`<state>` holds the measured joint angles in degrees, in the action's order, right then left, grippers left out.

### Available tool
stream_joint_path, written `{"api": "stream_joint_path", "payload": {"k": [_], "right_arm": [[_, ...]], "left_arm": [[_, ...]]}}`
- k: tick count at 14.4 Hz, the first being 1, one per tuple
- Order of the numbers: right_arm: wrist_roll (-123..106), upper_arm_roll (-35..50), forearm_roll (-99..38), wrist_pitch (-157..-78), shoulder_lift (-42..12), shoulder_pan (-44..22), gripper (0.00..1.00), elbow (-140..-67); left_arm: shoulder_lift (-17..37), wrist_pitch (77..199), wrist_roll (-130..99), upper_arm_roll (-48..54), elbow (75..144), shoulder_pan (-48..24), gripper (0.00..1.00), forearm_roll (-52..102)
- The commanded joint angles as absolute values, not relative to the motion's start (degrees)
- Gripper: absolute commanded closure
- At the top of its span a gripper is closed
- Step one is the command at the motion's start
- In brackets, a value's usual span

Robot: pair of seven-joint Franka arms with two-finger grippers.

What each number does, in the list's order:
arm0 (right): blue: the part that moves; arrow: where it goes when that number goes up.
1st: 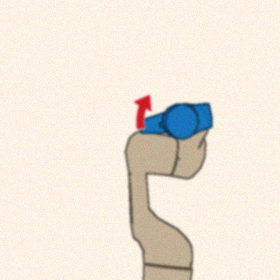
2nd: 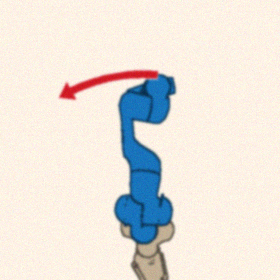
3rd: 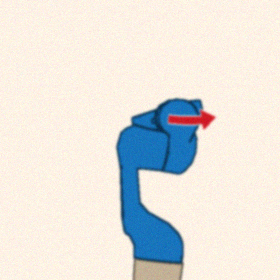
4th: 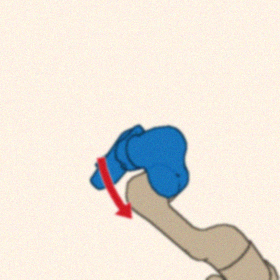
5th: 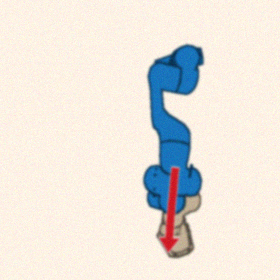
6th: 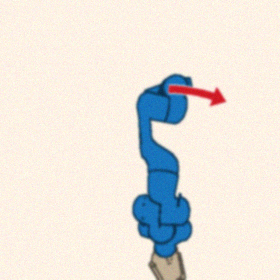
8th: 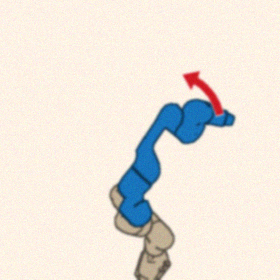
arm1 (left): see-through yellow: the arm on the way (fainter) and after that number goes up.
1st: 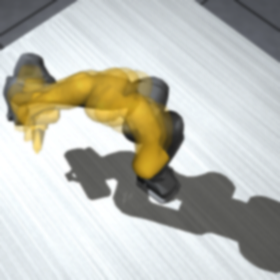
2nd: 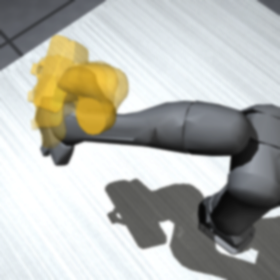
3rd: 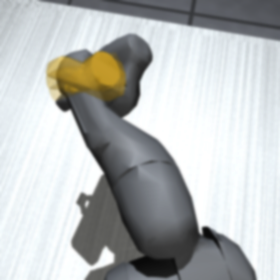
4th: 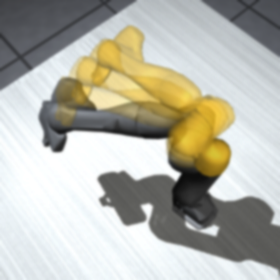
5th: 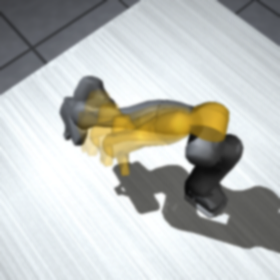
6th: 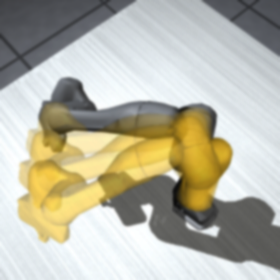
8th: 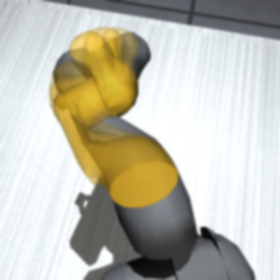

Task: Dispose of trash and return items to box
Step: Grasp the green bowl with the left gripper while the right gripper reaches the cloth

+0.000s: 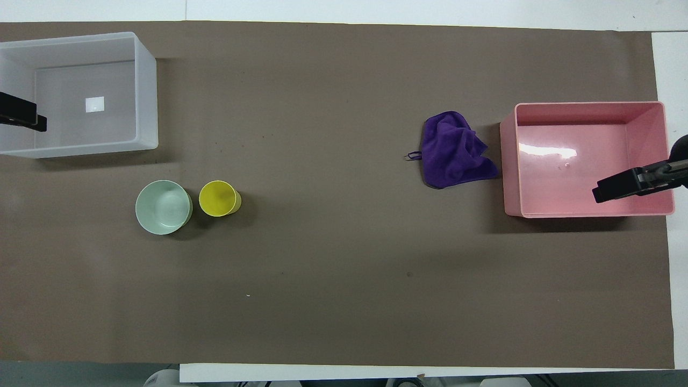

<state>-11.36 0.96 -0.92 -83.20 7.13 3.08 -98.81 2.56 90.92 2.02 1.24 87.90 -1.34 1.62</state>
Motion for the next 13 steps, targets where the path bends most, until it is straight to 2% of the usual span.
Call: {"api": "stream_joint_path", "payload": {"k": [1,6,10,13], "right_arm": [[-11.51,0.97,-1.32,-84.02,8.17,2.99,0.01,-100.02],[-12.04,1.32,-1.32,-87.61,8.17,2.73,0.01,-100.89],[-12.22,1.5,-1.32,-91.13,3.62,0.1,0.01,-100.81],[-11.87,1.49,-2.63,-96.39,-1.39,-1.14,0.01,-100.63]], "left_arm": [[2.38,88.77,2.55,0.79,87.87,-1.58,0.0,2.46],[-1.31,91.91,1.94,0.62,95.86,-1.67,0.0,2.37],[-15.88,111.49,-6.05,0.97,127.19,-3.78,0.0,2.37],[-15.83,118.09,-10.53,1.23,136.91,-4.04,0.0,2.37]]}}
